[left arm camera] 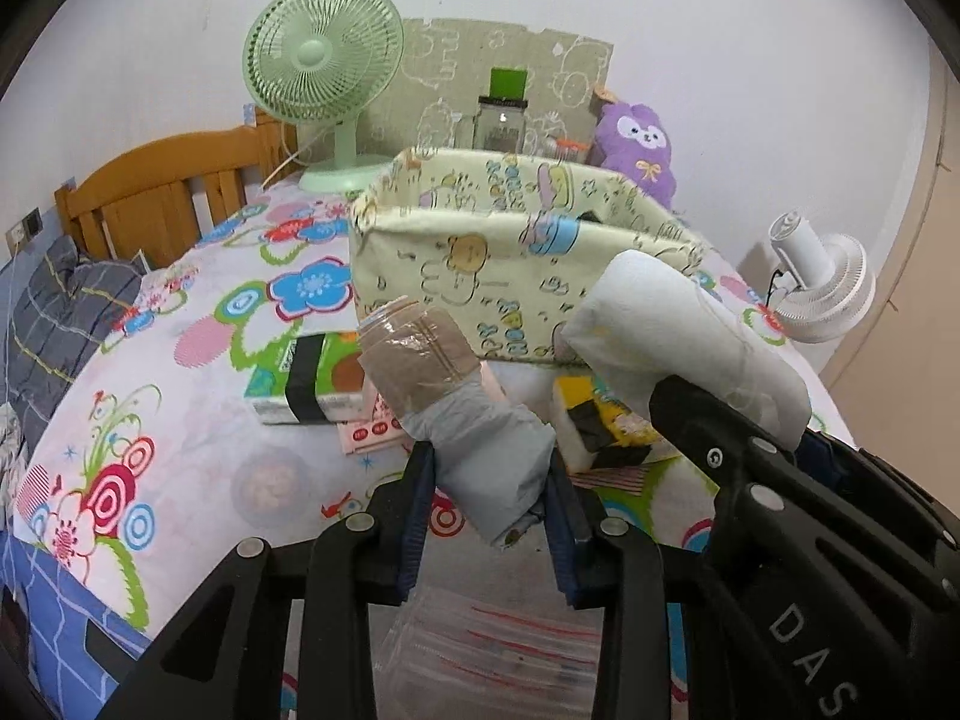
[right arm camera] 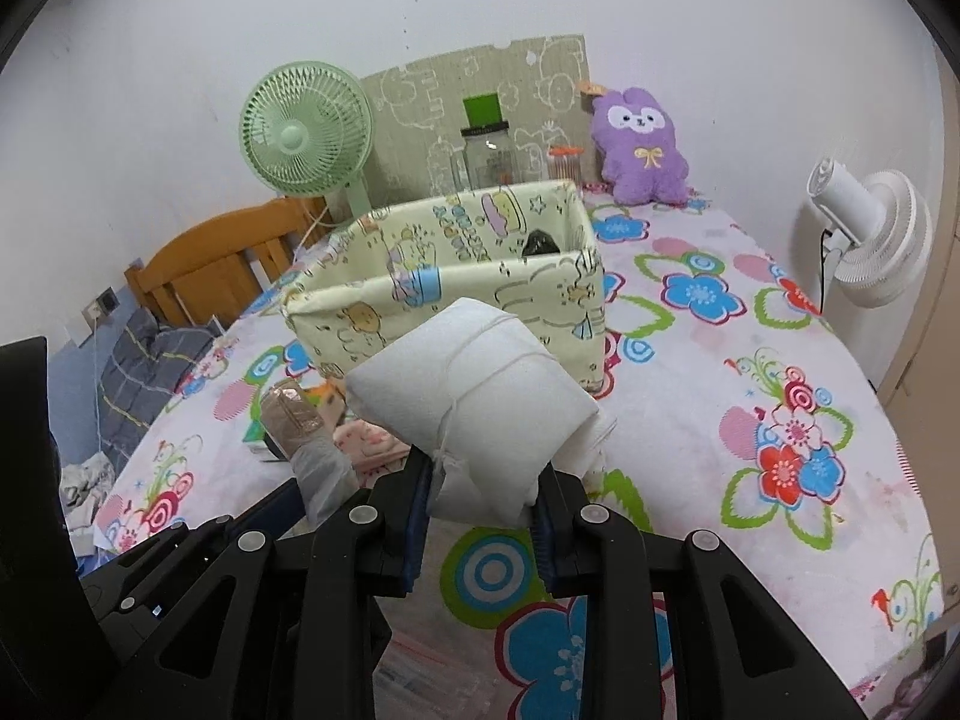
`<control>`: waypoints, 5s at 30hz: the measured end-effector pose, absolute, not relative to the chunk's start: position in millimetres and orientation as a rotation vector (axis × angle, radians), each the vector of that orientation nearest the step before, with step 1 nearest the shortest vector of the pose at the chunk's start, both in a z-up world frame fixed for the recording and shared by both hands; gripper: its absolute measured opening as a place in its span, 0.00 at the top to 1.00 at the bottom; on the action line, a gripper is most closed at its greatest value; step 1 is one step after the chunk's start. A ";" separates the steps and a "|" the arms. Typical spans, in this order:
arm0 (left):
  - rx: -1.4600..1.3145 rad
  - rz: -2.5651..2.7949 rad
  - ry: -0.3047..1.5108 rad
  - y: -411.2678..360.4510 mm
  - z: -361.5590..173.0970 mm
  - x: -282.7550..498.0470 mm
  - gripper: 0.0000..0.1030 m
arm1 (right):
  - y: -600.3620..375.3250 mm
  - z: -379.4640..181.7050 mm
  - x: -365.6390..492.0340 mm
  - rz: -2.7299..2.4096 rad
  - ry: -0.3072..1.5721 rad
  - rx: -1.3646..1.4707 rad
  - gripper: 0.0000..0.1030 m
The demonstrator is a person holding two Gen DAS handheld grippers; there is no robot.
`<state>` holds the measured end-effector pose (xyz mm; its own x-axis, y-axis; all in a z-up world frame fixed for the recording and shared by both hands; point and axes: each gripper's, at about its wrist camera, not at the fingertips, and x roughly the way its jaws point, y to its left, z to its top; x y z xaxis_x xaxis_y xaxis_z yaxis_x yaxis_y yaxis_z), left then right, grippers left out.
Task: Organize soft objects
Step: 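Carry the glove in the left tool and cloth in the right tool over the box, then open both tools to drop the glove and cloth into the fabric box, then withdraw both tools up and away from the fabric box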
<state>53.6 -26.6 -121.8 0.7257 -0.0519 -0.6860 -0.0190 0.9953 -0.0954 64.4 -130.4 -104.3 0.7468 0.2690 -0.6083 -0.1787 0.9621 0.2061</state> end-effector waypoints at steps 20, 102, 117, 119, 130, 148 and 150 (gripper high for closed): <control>-0.069 -0.078 0.658 -30.7 -63.2 45.9 0.67 | -134.9 -42.0 44.2 0.217 0.600 0.127 0.69; 0.024 -0.174 0.702 -28.7 -79.2 205.2 0.26 | -115.2 -67.8 231.1 0.362 0.662 0.137 0.69; 0.027 -0.161 0.697 -25.2 -74.3 196.6 0.23 | -111.6 -67.0 223.7 0.332 0.671 0.123 0.26; 0.031 -0.157 0.693 -25.6 -72.9 193.7 0.21 | -112.8 -65.8 220.0 0.321 0.668 0.126 0.25; 0.042 -0.152 0.656 -30.3 -59.4 168.8 0.20 | -118.3 -52.4 195.7 0.310 0.641 0.123 0.24; 0.048 -0.142 0.598 -37.4 -41.1 128.3 0.12 | -128.5 -31.1 150.3 0.270 0.583 0.106 0.19; 0.046 -0.137 0.594 -36.4 -40.0 124.9 0.10 | -129.0 -29.2 145.5 0.268 0.578 0.099 0.19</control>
